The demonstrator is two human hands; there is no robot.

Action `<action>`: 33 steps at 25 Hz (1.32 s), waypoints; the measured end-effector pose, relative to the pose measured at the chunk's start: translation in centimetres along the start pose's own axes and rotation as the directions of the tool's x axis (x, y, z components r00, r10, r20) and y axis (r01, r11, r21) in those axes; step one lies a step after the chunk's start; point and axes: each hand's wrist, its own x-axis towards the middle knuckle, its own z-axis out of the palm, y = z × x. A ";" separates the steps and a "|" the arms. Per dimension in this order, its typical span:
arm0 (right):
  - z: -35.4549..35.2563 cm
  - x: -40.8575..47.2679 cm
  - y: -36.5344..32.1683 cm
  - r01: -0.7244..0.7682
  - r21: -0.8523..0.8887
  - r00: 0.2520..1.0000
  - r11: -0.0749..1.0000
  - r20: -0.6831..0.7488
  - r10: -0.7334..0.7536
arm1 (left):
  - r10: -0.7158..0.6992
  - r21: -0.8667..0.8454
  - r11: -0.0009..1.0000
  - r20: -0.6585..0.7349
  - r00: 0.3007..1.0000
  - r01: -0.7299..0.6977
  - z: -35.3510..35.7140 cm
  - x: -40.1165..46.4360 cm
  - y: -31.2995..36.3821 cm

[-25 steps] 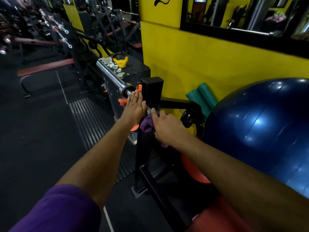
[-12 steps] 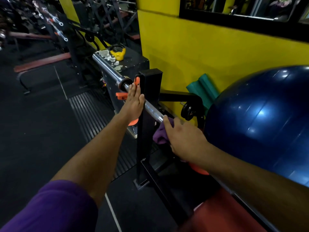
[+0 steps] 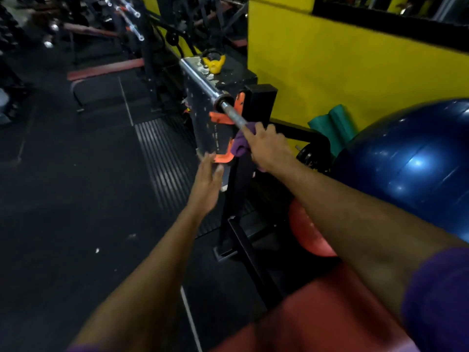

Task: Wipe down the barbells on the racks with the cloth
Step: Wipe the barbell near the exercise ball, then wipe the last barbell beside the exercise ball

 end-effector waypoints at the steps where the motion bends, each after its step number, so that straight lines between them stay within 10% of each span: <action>1: 0.0 -0.9 -0.2 0.052 -0.044 0.998 0.998 -0.041 -0.054 | -0.052 -0.040 0.998 0.021 0.998 0.053 -0.3 -5.7 -1.4; 6: 2.1 -13.3 -4.5 0.313 0.192 0.949 0.930 -0.034 -0.312 | -0.319 0.017 0.947 0.158 0.935 0.321 -1.1 -23.3 -9.7; 9: 5.0 -26.4 -9.6 0.064 0.693 0.905 0.718 0.264 -0.335 | -0.283 -0.095 0.942 0.294 0.913 0.323 -1.0 -30.0 -8.4; 12: 6.9 -39.3 -12.7 -0.098 0.894 0.894 0.437 0.272 -0.356 | -0.139 0.019 0.989 0.471 0.871 0.147 -0.1 -37.0 -8.0; 21: 4.3 -56.9 -9.9 -0.349 0.850 0.824 0.394 0.479 -0.304 | -0.341 0.140 0.939 0.513 0.788 0.315 5.0 -53.0 -4.5; 33: -3.8 -62.1 -24.1 -0.289 0.873 0.785 0.393 0.451 -0.425 | -0.116 0.230 0.971 0.218 0.969 0.064 -9.6 -65.9 -6.4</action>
